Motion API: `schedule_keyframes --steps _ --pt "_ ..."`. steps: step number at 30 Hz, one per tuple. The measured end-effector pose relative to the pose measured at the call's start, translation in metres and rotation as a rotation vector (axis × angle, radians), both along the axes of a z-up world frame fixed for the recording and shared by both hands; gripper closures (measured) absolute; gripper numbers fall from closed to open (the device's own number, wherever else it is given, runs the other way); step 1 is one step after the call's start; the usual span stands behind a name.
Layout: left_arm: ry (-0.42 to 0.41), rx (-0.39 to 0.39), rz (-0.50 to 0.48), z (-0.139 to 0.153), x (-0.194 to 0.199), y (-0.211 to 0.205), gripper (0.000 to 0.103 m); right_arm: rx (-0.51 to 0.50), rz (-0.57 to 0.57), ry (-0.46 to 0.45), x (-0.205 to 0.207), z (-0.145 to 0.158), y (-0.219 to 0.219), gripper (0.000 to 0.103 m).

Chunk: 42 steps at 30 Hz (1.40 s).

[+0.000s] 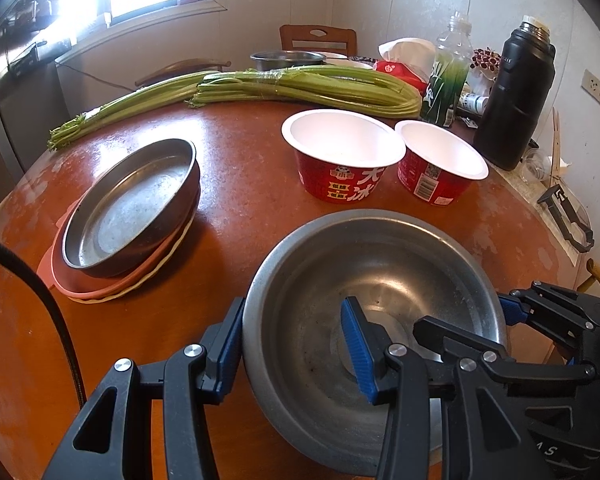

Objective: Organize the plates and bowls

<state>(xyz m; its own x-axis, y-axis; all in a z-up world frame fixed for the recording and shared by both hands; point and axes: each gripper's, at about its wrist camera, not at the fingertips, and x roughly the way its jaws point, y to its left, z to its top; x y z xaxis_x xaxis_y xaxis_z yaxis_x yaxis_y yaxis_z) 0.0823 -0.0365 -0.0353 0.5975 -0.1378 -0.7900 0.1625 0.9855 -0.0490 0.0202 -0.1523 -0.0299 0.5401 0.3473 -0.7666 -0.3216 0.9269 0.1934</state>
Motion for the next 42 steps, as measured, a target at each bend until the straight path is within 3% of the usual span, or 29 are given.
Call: schedule_keyframes --steps 26,42 --pt "-0.093 -0.017 0.047 0.035 -0.018 0.012 0.054 0.061 -0.039 -0.14 -0.01 0.046 -0.02 0.051" --pt "-0.091 -0.039 0.055 0.047 -0.005 0.011 0.054 0.091 -0.036 -0.129 0.0 0.052 -0.014 0.05"
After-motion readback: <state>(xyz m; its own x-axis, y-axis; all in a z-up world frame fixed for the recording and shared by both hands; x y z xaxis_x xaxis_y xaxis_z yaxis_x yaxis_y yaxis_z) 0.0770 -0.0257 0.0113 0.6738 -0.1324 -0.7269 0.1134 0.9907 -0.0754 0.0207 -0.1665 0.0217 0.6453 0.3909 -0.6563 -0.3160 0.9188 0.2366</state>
